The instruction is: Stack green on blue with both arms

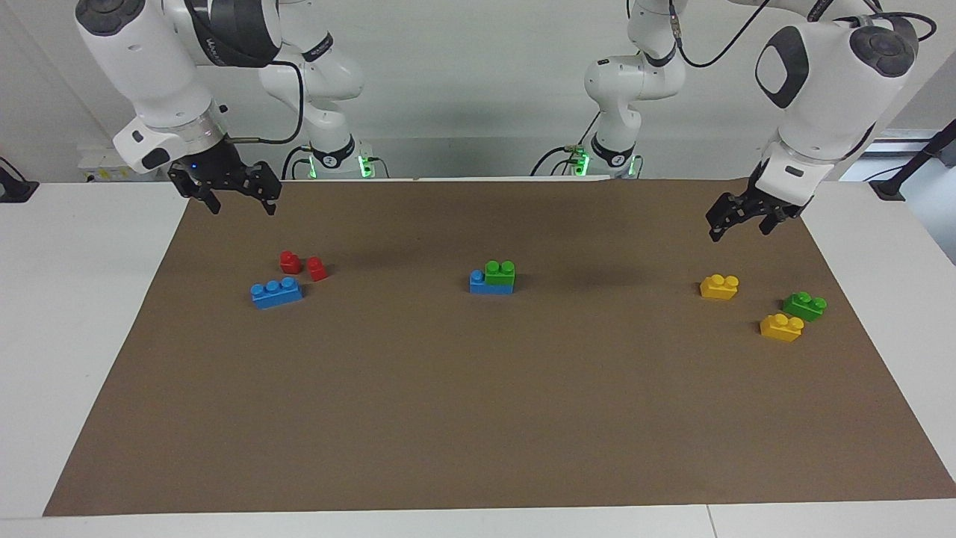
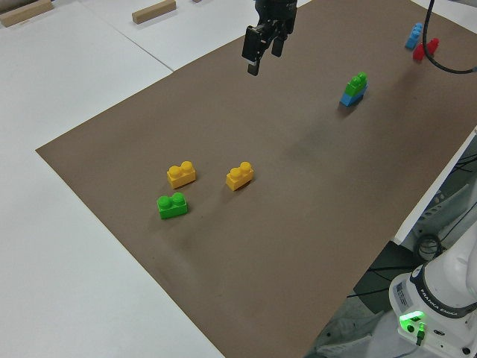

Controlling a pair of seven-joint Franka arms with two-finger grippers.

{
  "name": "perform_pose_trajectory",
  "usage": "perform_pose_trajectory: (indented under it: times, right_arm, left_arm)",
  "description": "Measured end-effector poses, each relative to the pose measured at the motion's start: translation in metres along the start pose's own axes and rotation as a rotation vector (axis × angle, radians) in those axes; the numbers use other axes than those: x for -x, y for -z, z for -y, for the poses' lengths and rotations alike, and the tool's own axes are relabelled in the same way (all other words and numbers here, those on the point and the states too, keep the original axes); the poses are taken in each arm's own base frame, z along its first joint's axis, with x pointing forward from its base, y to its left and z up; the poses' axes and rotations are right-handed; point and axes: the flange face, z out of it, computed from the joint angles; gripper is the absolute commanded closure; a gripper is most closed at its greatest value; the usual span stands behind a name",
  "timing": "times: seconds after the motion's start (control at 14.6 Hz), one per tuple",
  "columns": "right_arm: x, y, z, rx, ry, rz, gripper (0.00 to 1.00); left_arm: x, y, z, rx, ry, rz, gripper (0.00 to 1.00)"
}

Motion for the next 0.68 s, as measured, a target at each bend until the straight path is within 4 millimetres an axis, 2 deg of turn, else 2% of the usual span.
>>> perform_pose_trajectory:
  times: [0.34,0.68]
  right_arm:
    - [-0.003,-0.002,0.000,0.000,-0.001,0.003,0.00]
    - [-0.003,-0.001,0.000,0.000,-0.001,0.002,0.00]
  left_arm:
    - [0.007,0.020,-0.002,0.012,-0.069,0.026,0.00]
    - [0.007,0.021,-0.004,0.046,-0.067,0.026,0.00]
